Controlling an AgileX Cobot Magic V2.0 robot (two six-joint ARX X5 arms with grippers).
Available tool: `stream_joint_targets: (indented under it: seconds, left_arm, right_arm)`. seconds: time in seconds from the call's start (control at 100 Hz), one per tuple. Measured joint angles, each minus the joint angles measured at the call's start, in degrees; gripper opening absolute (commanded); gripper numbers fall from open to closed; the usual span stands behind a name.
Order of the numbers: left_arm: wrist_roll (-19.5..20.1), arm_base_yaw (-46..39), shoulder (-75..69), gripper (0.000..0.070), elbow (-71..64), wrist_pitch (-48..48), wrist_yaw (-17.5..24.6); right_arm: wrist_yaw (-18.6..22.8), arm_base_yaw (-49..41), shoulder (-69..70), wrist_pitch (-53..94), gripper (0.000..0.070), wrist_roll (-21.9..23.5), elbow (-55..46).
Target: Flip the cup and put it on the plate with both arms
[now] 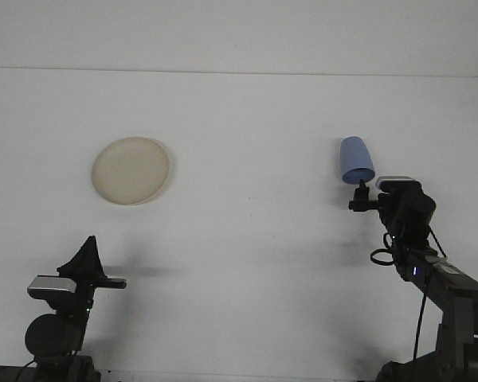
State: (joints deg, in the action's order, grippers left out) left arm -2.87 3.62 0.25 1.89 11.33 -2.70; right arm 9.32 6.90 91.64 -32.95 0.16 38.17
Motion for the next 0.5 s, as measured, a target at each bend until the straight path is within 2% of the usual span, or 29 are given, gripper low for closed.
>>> stream_joint_targets:
  seconds: [0.5]
  left_arm:
    - [0.0,0.0,0.0,0.0011,0.0,0.0,0.0]
  right_arm:
    - [4.2,1.0,10.6,-2.2,0.0547,-1.4,9.3]
